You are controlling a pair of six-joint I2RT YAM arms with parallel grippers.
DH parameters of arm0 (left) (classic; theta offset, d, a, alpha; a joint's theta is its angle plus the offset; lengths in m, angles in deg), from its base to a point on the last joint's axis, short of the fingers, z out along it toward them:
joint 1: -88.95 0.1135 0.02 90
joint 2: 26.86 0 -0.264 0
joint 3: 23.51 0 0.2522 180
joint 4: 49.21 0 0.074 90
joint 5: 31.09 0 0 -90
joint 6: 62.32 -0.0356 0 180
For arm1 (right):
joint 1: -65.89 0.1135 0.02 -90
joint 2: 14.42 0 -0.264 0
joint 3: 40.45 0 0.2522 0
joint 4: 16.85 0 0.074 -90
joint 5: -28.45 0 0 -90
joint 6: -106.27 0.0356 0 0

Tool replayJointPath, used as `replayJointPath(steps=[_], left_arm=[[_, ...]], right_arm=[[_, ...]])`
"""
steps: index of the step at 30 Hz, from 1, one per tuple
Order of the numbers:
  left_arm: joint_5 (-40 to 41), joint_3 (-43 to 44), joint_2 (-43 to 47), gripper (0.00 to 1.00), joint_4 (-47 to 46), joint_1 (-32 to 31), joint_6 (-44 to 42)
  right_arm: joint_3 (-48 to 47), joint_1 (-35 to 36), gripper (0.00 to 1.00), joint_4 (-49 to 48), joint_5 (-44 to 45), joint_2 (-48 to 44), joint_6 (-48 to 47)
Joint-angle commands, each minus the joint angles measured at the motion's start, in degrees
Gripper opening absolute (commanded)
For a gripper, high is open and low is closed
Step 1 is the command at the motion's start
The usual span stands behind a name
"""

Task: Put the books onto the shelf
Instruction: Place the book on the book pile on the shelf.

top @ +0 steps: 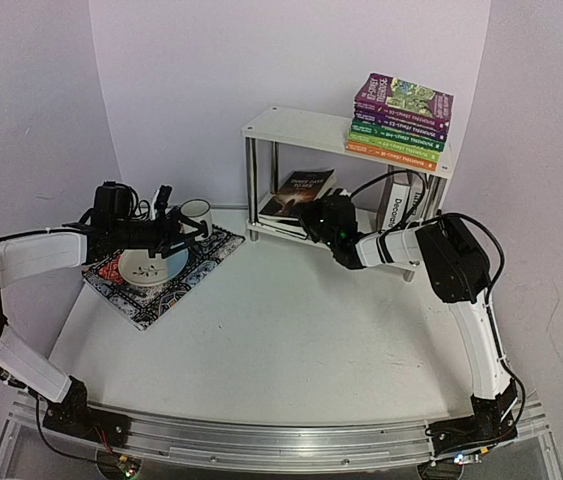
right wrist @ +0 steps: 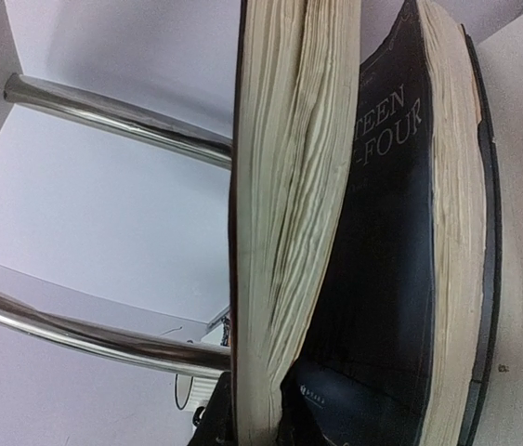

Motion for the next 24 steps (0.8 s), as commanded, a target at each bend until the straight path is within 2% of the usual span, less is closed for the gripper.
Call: replayJointPath(steps=[1,3,11,16,19,24], left_arm=[[0.3,1.9,1.1,0.60,-0.5,0.2,-1.2],[0.2,1.9,1.0,0.60,-0.4,0.2,-1.2],[0.2,2.0,1.2,0.60,-0.5,0.3,-1.1],[0.1,2.0,1.1,0.60,-0.4,0.2,-1.0],[0.1,1.9,1.2,0.60,-0.4,0.2,-0.9],[0.2,1.9,1.2,0.60,-0.4,0.2,-0.8]], right_arm=[[-4.3,-0.9,0.00,-4.1,-0.1,1.2,-0.5],[-4.7,-1.0,0.02,-3.9,-0.1,1.7,-0.3],[-3.9,-1.0,0.23,-3.2,0.2,1.0,-0.4],[-4.4,-1.0,0.26,-0.6,0.0,0.7,0.1],[-3.2,-1.0,0.41,-0.5,0.3,-0.1,0.3],[0.5,-1.0,0.53,0.0,2.2,-2.8,0.9]])
